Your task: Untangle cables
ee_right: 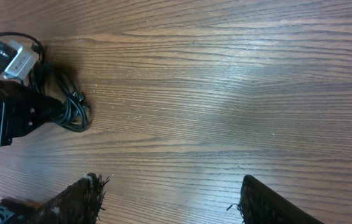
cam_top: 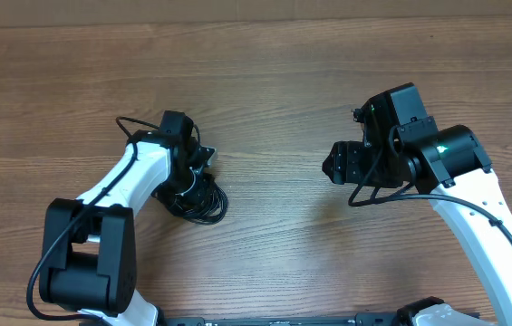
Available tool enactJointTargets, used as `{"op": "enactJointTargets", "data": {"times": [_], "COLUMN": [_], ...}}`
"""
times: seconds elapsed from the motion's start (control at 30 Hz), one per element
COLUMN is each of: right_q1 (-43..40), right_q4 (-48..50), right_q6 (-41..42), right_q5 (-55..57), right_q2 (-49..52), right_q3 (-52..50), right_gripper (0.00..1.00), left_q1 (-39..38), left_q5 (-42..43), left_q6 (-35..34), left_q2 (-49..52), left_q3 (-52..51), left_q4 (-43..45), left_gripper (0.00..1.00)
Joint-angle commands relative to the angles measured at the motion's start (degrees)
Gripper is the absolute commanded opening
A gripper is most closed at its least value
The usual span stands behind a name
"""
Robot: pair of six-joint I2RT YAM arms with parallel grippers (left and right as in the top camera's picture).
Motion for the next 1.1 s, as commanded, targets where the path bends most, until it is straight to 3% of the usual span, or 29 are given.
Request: {"op": "enactJointTargets", "data": {"times": [0.0, 0.27, 0.43, 0.5, 0.63, 0.7, 0.77, 0.93, 1.07], "right_q1": [-0.15, -0.15, -0.15, -0.15, -0.15, -0.15, -0.15, -0.15, -0.15], "right_q4": [0.07, 0.09, 0.68, 1.38, 2.67, 2.69, 2.69, 2.69, 2.73], "right_q6": [-0.61, -0.61, -0.57, -0.39, -0.15, -0.13, 0.09, 2.25, 4.31], "right_q5": [0.33, 0.31, -1.03, -2.58, -4.44, -4.44, -4.44, -4.44, -4.9], "right_q2": [-0.24, -0.24, -0.24, -0.24, -0.24, -0.24, -0.2, 0.42, 1.33], "right_q3": [0.28, 0.28, 0.28, 0.28, 0.28, 0.28, 0.28, 0.28, 0.28], "right_gripper": [0.7, 0.7, 0.7, 0.7, 0.7, 0.7, 0.7, 0.7, 0.7], "left_q1": [0.46, 0.66, 0.11, -0.5, -3.34, -4.59, -5.88, -7.69, -7.39], "left_q5": [-2.14, -1.95, 2.01, 2.95, 2.69, 2.69, 2.71, 3.74, 6.12], "left_q6": [-1.73, -3.63, -7.15, -9.03, -16.55, -18.67, -19.52, -20.13, -20.11], "left_q2": [0.15, 0.15, 0.15, 0.17, 0.2, 0.2, 0.2, 0.13, 0.09], "left_q3": [-2.08, -8.66, -8.66, -8.74, -11.5, -12.85, -13.7, -11.58, -3.04], "left_q4": [-0.04, 4.9, 5.2, 5.09, 6.19, 7.56, 9.14, 10.21, 4.35], "left_gripper": [0.17, 0.23, 0.47, 0.48, 0.4, 0.27, 0.04, 0.04, 0.04]}}
